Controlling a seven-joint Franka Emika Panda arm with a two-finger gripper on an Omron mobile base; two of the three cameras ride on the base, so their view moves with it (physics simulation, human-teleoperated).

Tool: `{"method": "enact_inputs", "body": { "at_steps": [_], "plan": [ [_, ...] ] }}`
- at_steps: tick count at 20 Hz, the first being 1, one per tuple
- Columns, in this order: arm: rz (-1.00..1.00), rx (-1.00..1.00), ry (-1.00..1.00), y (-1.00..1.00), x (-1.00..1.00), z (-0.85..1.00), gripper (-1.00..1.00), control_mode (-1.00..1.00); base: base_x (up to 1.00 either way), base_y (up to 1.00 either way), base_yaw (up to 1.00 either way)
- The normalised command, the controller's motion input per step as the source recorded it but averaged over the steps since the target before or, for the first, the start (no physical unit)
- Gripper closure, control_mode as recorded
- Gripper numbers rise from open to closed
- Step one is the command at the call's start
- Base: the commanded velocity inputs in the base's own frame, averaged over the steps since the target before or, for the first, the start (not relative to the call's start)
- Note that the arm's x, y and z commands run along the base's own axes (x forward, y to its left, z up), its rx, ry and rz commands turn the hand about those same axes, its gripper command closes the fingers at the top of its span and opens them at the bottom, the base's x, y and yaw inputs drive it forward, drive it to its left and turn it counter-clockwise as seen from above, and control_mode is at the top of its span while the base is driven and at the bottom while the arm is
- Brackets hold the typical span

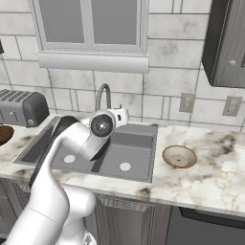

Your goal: Rinse each bowl for a few seconds and place them down in the sink or on the counter.

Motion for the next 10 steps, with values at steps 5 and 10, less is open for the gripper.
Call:
{"method": "enact_inputs", "body": {
  "at_steps": [5, 10],
  "plan": [
    [0.07, 0.01, -0.04, -0.01, 0.26, -0.16, -1.0, -1.0, 0.0, 0.0, 0.0],
    [0.08, 0.03, -0.04, 0.0, 0.28, -0.21, -1.0, -1.0, 0.0, 0.0, 0.0]
  ]
}}
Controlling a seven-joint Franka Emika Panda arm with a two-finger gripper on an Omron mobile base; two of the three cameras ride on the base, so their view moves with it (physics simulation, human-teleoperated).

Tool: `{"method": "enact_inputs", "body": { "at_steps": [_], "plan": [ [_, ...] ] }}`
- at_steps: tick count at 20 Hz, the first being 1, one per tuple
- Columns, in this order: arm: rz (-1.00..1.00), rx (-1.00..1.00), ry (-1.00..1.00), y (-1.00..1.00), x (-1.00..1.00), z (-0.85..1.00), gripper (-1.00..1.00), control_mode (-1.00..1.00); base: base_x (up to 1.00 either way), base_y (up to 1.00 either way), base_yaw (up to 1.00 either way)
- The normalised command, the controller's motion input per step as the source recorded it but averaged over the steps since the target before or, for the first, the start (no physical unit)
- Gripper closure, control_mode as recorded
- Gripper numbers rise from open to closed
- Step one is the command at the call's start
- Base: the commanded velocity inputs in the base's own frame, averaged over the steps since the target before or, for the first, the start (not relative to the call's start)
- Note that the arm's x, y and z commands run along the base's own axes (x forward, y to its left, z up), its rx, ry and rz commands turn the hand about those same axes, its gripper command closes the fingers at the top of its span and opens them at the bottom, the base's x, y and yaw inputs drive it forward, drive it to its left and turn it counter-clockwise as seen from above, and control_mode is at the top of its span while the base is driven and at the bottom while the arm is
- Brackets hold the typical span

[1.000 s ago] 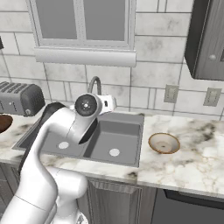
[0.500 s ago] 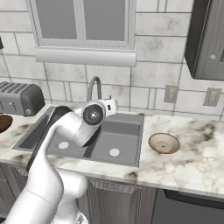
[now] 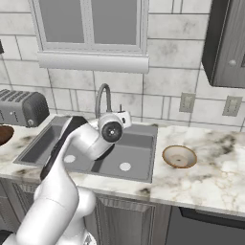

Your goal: Rinse each bowl for a few seconds and place them down in the sink or on the counter.

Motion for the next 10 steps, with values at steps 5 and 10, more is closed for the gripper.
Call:
{"method": "enact_inputs", "body": {
  "at_steps": [5, 10],
  "plan": [
    [0.09, 0.08, 0.0, 0.0, 0.32, -0.16, -1.0, -1.0, 0.0, 0.0, 0.0],
    [0.08, 0.09, 0.0, 0.0, 0.33, -0.12, -1.0, -1.0, 0.0, 0.0, 0.0]
  ]
}}
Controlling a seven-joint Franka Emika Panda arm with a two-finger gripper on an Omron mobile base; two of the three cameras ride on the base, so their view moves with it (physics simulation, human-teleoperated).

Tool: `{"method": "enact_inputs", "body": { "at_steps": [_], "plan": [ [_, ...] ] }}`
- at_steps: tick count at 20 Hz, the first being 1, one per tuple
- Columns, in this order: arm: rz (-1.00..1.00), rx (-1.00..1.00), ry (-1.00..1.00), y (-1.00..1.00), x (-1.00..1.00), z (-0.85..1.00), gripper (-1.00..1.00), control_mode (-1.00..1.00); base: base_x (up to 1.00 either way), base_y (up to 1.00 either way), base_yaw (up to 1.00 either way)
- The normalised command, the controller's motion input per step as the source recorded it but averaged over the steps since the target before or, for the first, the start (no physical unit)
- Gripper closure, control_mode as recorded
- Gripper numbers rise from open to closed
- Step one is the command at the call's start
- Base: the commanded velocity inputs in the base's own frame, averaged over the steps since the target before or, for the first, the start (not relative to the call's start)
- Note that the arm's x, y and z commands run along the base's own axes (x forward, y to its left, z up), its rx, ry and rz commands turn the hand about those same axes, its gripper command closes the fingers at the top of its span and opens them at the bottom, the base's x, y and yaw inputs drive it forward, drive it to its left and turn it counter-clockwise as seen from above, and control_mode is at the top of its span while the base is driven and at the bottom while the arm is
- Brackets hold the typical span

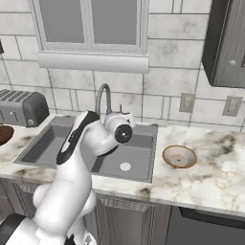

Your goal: Rinse each bowl for a few seconds and place them down in the sink or on the counter.

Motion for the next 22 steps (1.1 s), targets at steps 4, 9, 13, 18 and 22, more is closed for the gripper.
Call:
{"method": "enact_inputs", "body": {
  "at_steps": [4, 9, 13, 18, 22],
  "plan": [
    [0.08, 0.09, -0.02, 0.0, 0.31, -0.12, -1.0, -1.0, 0.0, 0.0, 0.0],
    [0.06, 0.05, -0.03, 0.0, 0.26, -0.13, -1.0, -1.0, 0.0, 0.0, 0.0],
    [0.03, 0.0, -0.05, 0.02, 0.24, -0.15, -1.0, -1.0, 0.0, 0.0, 0.0],
    [0.0, 0.0, -0.06, 0.08, 0.26, -0.14, -1.0, -1.0, 0.0, 0.0, 0.0],
    [-0.02, 0.0, -0.02, 0.12, 0.33, -0.06, -1.0, -1.0, 0.0, 0.0, 0.0]
  ]
}}
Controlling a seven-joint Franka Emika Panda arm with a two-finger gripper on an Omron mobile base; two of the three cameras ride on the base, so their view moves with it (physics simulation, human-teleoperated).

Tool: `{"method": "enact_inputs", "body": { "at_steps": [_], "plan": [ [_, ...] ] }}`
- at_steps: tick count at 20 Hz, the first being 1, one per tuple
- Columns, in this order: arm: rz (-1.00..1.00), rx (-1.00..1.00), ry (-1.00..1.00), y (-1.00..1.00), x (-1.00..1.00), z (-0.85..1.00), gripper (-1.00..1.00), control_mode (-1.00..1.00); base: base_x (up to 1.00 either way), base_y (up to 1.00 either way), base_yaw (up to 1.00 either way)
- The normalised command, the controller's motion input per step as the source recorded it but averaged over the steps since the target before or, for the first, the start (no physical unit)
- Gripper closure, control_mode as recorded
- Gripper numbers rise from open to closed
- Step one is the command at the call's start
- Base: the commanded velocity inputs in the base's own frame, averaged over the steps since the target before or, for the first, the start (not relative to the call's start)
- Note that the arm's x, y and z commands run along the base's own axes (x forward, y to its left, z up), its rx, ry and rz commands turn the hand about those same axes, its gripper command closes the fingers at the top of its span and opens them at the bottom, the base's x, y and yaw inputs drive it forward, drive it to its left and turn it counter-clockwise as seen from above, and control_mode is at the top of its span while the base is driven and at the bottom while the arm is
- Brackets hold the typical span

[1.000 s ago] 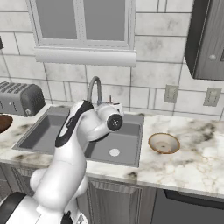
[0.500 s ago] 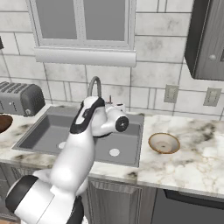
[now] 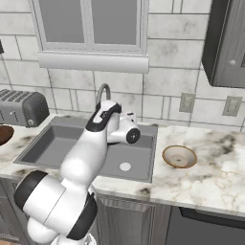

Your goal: Rinse each bowl for a few seconds and place them down in the sink or on the counter.

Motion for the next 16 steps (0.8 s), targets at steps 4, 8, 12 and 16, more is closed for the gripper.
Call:
{"method": "enact_inputs", "body": {
  "at_steps": [4, 8, 12, 16],
  "plan": [
    [-0.04, 0.0, 0.0, 0.15, 0.35, -0.06, -1.0, -1.0, 0.0, 0.0, 0.0],
    [-0.02, 0.02, 0.01, 0.01, 0.4, -0.08, -1.0, -1.0, 0.0, 0.0, 0.0],
    [0.0, 0.04, 0.02, -0.02, 0.39, -0.09, -1.0, -1.0, 0.0, 0.0, 0.0],
    [0.0, 0.04, 0.01, -0.06, 0.4, -0.1, -1.0, -1.0, 0.0, 0.0, 0.0]
  ]
}}
